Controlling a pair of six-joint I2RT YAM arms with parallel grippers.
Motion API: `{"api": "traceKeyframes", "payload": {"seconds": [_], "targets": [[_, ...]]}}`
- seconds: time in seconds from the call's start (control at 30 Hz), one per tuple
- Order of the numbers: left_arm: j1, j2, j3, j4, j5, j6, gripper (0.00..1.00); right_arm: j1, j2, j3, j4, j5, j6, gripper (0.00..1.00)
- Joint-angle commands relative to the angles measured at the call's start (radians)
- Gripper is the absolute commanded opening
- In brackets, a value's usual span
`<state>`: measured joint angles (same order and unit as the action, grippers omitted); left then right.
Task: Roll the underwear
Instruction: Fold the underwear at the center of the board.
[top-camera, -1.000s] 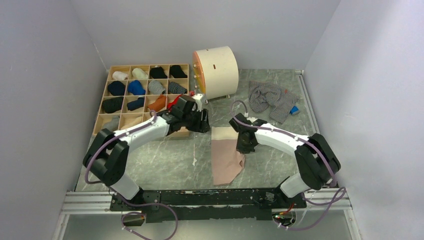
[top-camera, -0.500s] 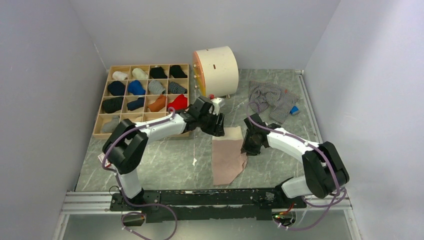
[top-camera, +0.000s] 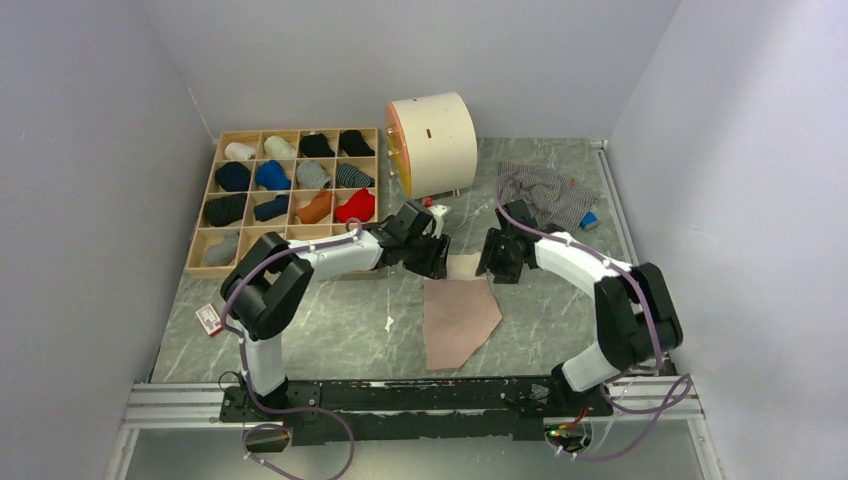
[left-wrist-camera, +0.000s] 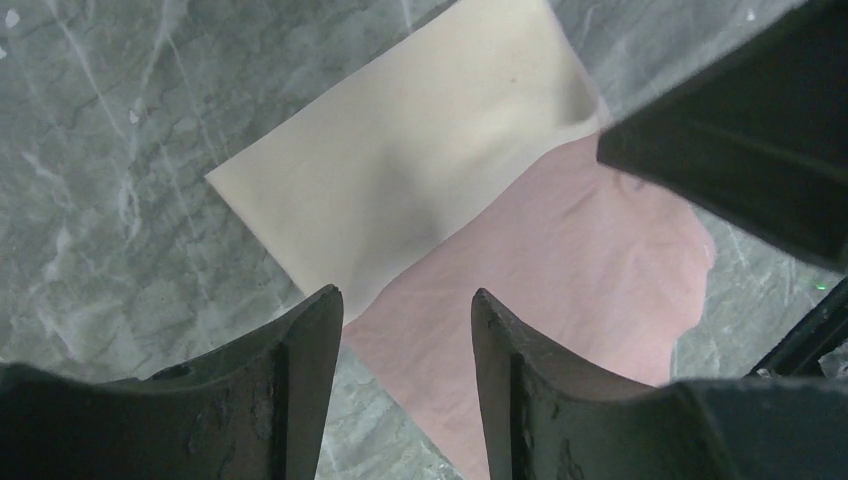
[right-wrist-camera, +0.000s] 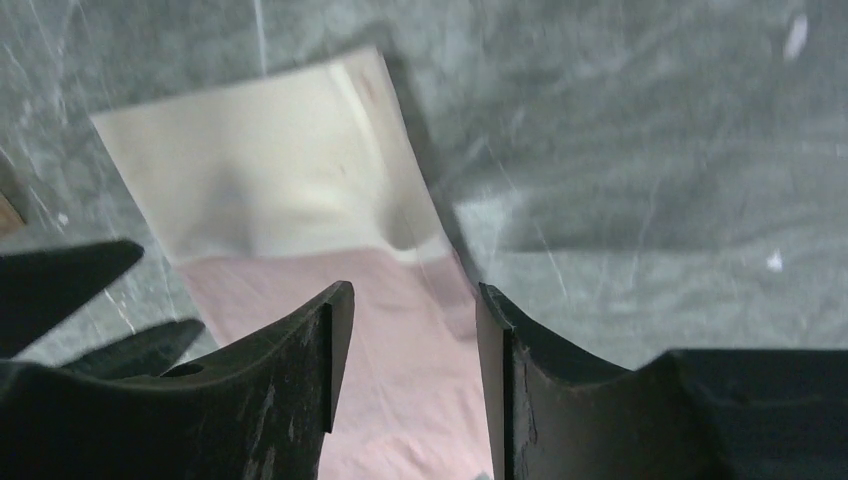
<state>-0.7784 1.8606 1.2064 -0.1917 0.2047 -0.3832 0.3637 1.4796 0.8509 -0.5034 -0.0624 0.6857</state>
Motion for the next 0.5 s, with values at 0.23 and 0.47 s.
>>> {"api": "traceKeyframes", "payload": {"seconds": [0.23, 0.47], "targets": [[0.006, -0.096, -0.047, -0.017, -0.103, 0.005, 0.55, -0.012, 0.233, 0.154, 0.075, 0.027, -0.132, 0.42], [0.052, -0.178, -0.122, 0.03, -0.094, -0.035, 0.56, -0.009, 0.259, 0.136, 0.095, 0.028, -0.132, 0.26]]}}
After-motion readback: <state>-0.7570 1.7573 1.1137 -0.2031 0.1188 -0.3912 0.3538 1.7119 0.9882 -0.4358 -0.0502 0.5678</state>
